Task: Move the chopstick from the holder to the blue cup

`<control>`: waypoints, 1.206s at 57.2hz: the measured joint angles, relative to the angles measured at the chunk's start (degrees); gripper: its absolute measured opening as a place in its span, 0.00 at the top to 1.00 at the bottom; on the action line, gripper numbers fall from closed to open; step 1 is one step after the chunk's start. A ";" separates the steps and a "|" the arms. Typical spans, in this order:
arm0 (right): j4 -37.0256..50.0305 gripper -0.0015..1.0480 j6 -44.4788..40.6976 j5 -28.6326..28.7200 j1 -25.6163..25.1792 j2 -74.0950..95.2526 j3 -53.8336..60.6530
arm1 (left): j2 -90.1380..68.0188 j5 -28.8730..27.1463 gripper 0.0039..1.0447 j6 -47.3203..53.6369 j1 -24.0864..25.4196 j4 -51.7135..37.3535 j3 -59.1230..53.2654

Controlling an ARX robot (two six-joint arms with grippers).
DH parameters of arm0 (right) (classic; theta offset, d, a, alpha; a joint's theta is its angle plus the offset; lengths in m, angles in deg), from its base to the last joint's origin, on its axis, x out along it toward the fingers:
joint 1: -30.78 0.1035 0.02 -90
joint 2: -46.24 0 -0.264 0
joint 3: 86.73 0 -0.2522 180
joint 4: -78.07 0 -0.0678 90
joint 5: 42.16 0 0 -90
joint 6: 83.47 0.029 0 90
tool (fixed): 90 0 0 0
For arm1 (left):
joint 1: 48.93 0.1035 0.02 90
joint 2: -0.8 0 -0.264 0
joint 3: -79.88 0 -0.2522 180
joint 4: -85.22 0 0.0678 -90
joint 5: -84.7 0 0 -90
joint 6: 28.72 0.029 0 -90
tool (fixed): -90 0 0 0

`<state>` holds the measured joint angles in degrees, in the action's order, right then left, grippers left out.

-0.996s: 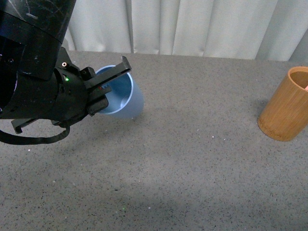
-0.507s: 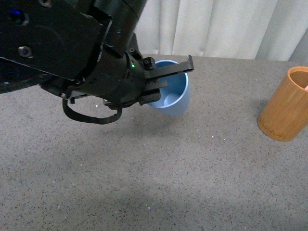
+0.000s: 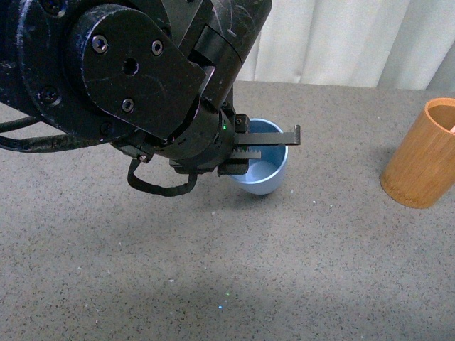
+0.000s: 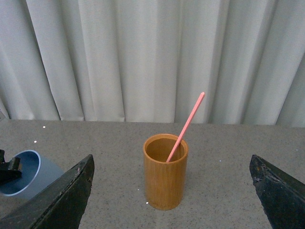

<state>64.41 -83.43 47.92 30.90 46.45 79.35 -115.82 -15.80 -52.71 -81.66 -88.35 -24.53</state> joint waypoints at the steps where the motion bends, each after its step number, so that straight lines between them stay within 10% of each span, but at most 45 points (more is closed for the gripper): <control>1: 0.00 0.09 0.00 0.00 0.00 0.00 0.00 | 0.00 -0.02 0.97 0.00 -0.02 0.04 0.07; 14: 0.00 0.09 0.00 0.00 0.00 0.00 0.00 | -0.04 -0.37 0.96 1.25 -0.31 0.83 1.25; 40: 0.00 0.09 0.00 0.00 0.00 0.00 0.00 | -0.31 -0.50 0.06 2.16 -0.48 3.63 6.19; 69: 0.00 0.09 0.00 0.00 0.00 0.00 0.00 | -0.31 -0.39 0.06 2.45 -0.87 4.39 7.08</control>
<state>64.41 -83.43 47.92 30.90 46.45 79.35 -116.12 -16.20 -50.26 -82.54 -83.96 -17.45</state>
